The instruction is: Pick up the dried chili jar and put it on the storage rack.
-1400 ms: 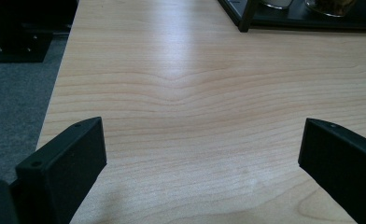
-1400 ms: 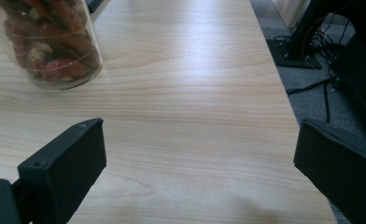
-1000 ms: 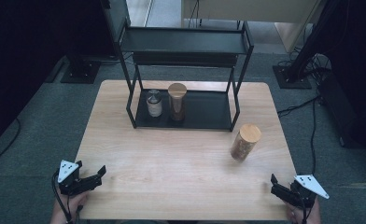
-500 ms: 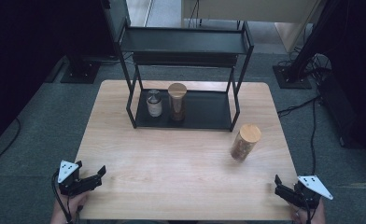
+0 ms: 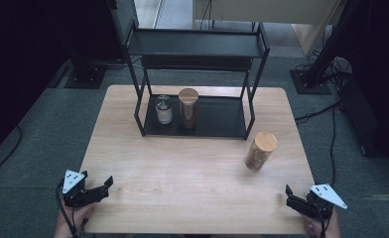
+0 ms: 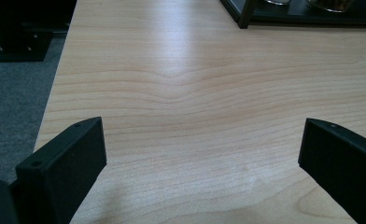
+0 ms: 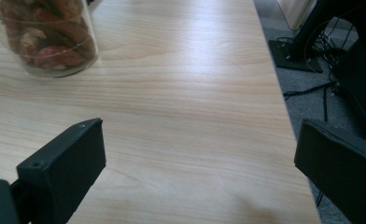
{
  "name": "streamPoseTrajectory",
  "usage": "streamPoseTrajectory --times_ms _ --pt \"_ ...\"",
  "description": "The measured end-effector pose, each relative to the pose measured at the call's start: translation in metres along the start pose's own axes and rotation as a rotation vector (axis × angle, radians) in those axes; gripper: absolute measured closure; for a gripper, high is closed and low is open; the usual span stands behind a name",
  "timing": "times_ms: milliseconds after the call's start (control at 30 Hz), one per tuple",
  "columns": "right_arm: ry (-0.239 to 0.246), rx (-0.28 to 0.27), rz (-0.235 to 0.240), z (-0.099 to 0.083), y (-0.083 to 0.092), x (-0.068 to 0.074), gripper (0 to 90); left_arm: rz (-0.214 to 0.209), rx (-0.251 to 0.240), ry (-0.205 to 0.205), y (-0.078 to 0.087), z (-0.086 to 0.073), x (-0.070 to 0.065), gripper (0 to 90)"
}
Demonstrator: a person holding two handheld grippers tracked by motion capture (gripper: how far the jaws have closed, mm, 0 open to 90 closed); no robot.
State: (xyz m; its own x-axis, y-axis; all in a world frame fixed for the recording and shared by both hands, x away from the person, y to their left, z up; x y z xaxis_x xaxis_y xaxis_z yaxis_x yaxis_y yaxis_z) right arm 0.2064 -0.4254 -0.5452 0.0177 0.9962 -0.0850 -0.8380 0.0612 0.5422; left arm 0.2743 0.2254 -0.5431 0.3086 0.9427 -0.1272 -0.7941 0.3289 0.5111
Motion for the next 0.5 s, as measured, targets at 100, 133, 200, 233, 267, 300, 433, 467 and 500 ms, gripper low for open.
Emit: streamPoseTrajectory --times_ms 100,133,200,233,267,300,433,467,500 --pt "-0.004 -0.002 0.019 0.004 -0.004 0.008 1.9 -0.002 -0.004 0.004 0.0 0.0 0.0 1.1" --pt "0.001 -0.003 0.026 0.006 -0.006 0.012 1.9 -0.002 -0.005 0.005 0.0 0.0 0.0 1.1" --pt "0.003 -0.003 0.037 0.009 -0.008 0.019 1.9 -0.005 -0.003 0.003 0.0 0.0 0.0 1.1" --pt "0.005 -0.005 0.044 0.01 -0.01 0.023 1.9 -0.006 -0.002 0.003 0.0 0.0 0.0 1.1" --pt "0.011 -0.004 0.048 0.011 -0.012 0.026 1.9 -0.007 -0.001 0.003 0.0 0.0 0.0 1.1" --pt "0.014 -0.003 0.051 0.012 -0.013 0.029 1.9 -0.007 -0.001 0.003 0.0 0.0 0.0 1.1" --pt "0.017 -0.002 0.061 0.016 -0.018 0.038 1.9 -0.01 0.002 0.0 0.0 0.0 0.0 1.1" --pt "0.015 -0.002 0.067 0.018 -0.019 0.041 2.1 -0.01 0.003 -0.001 0.0 0.0 0.0 1.1" --pt "0.018 -0.003 0.072 0.019 -0.02 0.043 2.2 -0.01 0.004 -0.002 0.0 0.0 0.0 1.1"
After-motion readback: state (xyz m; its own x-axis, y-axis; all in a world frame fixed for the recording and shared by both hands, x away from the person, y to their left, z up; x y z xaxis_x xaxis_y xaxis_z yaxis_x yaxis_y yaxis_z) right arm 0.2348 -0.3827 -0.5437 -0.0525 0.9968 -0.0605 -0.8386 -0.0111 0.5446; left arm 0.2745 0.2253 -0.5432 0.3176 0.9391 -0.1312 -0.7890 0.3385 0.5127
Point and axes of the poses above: each handheld gripper's, and its own axes: y roughly backward along the jaws, z roughly out of its top, x roughly to its left, the point moved 5 cm from there along -y, roughly forward along the jaws, and after that the axes turned 2 degrees about -z, right-handed, at the moved point
